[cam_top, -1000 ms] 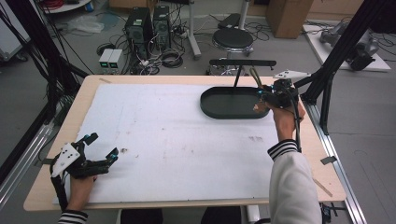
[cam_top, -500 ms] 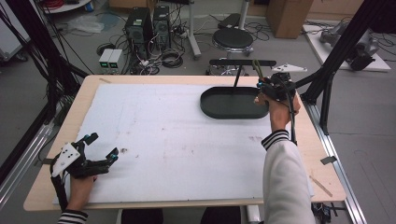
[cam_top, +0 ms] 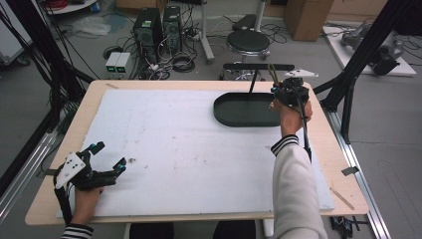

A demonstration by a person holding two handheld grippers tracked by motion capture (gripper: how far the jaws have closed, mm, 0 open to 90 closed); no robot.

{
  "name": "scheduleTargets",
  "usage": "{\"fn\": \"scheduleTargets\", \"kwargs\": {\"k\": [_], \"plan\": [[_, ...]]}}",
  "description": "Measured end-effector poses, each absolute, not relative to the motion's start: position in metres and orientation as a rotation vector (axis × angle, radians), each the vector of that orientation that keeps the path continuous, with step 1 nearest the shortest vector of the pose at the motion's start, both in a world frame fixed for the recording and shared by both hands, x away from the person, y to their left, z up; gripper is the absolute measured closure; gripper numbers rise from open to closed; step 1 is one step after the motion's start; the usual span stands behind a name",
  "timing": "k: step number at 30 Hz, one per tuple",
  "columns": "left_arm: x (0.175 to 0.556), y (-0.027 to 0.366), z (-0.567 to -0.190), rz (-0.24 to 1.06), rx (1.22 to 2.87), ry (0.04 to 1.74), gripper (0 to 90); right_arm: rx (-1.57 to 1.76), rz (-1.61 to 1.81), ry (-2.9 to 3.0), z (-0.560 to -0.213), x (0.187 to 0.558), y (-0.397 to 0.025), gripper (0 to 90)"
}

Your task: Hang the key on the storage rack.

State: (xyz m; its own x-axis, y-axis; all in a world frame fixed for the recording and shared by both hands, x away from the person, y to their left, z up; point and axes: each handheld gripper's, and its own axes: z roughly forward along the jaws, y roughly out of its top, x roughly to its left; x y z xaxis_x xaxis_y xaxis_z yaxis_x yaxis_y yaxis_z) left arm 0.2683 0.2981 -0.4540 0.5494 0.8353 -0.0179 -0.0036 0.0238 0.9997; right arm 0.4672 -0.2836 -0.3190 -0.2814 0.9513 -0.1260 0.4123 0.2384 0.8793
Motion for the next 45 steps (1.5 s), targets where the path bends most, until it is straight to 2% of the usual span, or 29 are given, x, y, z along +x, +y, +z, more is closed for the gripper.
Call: {"fn": "scheduleTargets", "kwargs": {"k": [45], "plan": [[0.269, 0.298, -0.454, 0.761, 1.412, 0.774, 2.0, 1.357, 0.955, 1.786, -0.348, 0.495, -0.282, 72.7]]}}
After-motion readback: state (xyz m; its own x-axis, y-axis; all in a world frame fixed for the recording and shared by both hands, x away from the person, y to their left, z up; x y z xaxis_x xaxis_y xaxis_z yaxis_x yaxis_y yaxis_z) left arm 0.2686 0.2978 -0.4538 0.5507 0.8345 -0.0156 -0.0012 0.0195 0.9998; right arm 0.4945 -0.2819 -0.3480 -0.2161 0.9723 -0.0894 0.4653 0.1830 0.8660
